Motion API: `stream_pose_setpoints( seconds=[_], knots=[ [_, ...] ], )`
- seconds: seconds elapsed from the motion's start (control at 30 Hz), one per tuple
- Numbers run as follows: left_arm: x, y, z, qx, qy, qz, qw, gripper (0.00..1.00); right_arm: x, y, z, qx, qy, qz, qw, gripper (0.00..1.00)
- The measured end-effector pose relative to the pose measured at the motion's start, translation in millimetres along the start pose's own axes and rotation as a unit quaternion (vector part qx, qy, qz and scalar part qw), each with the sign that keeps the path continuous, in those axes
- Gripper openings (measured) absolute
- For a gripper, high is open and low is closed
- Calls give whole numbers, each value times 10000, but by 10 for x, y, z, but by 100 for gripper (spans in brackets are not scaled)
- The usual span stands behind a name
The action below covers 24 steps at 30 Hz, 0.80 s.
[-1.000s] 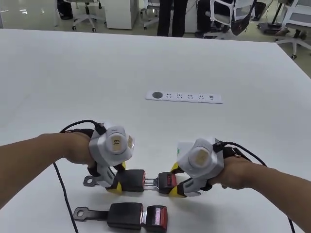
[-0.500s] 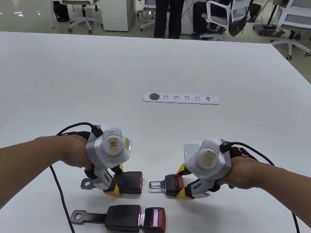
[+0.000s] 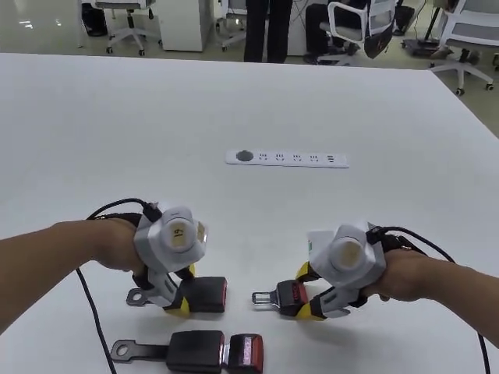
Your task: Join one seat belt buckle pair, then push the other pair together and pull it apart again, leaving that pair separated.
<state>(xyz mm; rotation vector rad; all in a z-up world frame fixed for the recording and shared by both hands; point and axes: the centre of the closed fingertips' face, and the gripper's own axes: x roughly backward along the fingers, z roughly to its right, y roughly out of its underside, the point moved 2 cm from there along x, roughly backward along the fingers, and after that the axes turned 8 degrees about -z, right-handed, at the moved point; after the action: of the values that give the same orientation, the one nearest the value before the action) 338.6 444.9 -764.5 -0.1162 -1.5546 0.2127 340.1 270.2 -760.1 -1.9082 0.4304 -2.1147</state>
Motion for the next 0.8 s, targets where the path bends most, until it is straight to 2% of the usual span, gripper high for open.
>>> stream_pose_setpoints(
  seconds=[0.17, 0.4, 0.8],
  knots=[
    [2, -5, 2, -10, 2, -7, 10000, 33, 26, 79, -3, 82, 44, -76, 9999, 30],
    [-3, -9, -1, -18, 10, -19, 10000, 33, 58, 172, -6, 22, 34, -111, 9999, 30],
    [8, -3, 6, -39, 7, 117, 9999, 33, 100, 292, -4, 8, 73, -245, 9997, 30]
  ],
)
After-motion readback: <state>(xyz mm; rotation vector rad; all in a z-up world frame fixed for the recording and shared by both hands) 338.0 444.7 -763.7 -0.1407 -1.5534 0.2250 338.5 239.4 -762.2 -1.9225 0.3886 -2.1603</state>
